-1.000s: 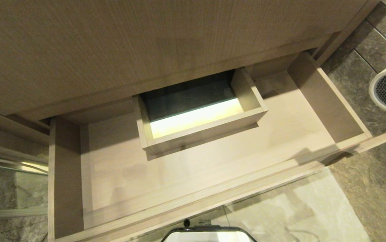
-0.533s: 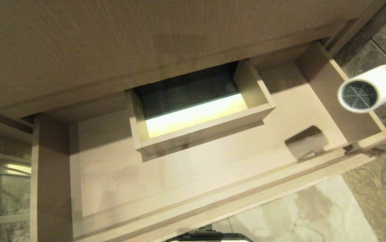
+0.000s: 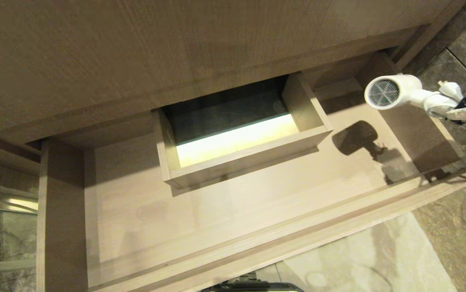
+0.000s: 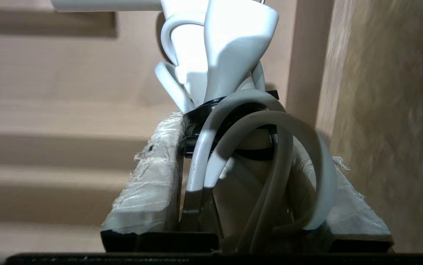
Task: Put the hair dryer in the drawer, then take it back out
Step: Put it into the drawer
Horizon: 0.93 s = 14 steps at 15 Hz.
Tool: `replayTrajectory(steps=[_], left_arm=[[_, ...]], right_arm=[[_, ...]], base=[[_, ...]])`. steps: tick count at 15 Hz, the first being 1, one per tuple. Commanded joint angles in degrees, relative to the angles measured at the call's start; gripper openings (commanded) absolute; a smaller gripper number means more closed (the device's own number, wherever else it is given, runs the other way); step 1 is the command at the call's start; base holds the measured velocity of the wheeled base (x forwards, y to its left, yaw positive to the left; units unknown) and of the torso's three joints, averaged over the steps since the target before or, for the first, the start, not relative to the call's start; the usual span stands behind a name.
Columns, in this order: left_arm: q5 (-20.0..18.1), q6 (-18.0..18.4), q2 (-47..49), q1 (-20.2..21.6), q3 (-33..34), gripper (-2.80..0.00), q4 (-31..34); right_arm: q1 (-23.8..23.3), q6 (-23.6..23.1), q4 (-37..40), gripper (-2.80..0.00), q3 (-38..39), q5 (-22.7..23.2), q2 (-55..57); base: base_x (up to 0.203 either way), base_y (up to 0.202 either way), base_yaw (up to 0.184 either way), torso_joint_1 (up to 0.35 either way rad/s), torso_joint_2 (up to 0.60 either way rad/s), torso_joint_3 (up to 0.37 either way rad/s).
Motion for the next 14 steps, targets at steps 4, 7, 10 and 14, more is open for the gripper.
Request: replayTrajectory(steps=[4,7,10,14], left_arm=[[0.01,-0.01,0.00,0.02,0.00,-2.80,0.00],[0.01,-0.01,0.00,-0.02,0.00,-2.80,-0.02],[0.01,-0.01,0.00,0.02,0.00,-2.80,-0.05],[0.01,-0.01,0.00,0.02,0.00,-2.80,-0.05]], right_arm=[[3.21,-0.26,-17.91,-2.80,-1.91,0.31,15.31],[5.17,-0.20,-24.14,-2.80,-3.06,0.22,20.29],[6.29,0.09,-26.08,-2.80,-3.18,0.23,23.17],[7.50,-0.23,-30.44,0.00,-0.99,0.18,24.67]], base=[[0.000,0.000,0.000,0.003,0.00,0.034],[0.000,0.000,0.000,0.000,0.00,0.000],[0.000,0.000,0.000,0.000,0.00,0.000],[0.000,0.000,0.000,0.000,0.00,0.000]])
